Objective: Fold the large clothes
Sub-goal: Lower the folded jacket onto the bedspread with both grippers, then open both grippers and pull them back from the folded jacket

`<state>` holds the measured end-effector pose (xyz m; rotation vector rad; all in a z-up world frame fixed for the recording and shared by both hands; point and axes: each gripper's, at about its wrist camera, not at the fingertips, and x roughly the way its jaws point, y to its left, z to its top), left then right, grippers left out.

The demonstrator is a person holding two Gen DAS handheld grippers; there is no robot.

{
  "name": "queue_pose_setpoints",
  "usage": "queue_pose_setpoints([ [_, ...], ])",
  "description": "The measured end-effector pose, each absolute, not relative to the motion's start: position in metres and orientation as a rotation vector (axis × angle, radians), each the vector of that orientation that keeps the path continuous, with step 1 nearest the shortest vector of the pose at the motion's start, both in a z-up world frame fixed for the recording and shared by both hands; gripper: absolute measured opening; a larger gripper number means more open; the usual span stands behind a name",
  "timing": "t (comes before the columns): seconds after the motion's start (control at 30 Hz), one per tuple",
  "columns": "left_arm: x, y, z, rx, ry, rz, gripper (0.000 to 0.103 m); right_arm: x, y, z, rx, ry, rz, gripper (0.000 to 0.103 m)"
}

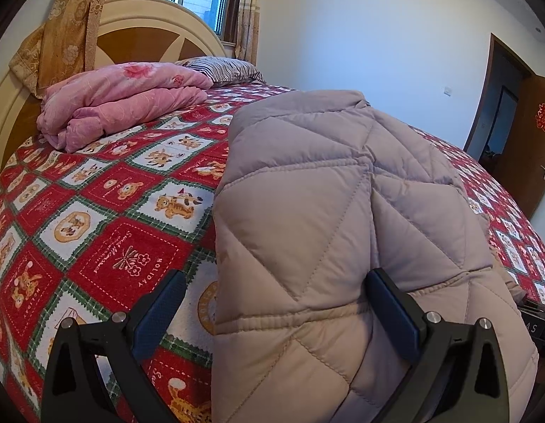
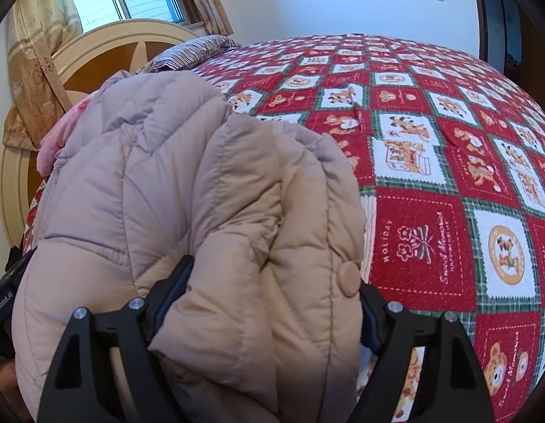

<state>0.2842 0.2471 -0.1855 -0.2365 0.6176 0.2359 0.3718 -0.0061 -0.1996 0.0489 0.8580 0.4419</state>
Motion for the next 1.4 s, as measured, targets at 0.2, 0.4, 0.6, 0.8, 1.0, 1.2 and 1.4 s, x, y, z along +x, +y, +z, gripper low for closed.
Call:
queue_pose_setpoints([
  [0.2,0.285,0.249,-0.185,-0.249,0.629,0.222,0.102,0.372,-0.005,-0.2,0.043,0.862,0.432,0.084],
  [0.4,0.257,0.242,-0.147,-0.222,0.635,0.303,0.102,0.361,-0.01,-0.177,0.021,0.841,0.405,0.085],
  [0.6,0.169,0.205,-0.062,-0.141,0.454,0.306,0.102,0.296,-0.023,-0.118,-0.028,0.729,0.436,0.086],
  [0.8,0.107,0.188,-0.012,-0.137,0.346,0.283,0.102,0.223,-0.038,-0.061,-0.023,0.596,0.468,0.095],
  [1.0,0.091,0.182,0.005,-0.127,0.302,0.266,0.102,0.178,-0.044,-0.021,-0.031,0.486,0.487,0.095],
  [1.2,0.087,0.179,0.008,-0.125,0.292,0.241,0.102,0.164,-0.047,-0.008,-0.032,0.438,0.481,0.095],
  [1.4,0.084,0.177,0.01,-0.123,0.288,0.234,0.102,0.154,-0.047,-0.004,-0.042,0.415,0.489,0.095],
])
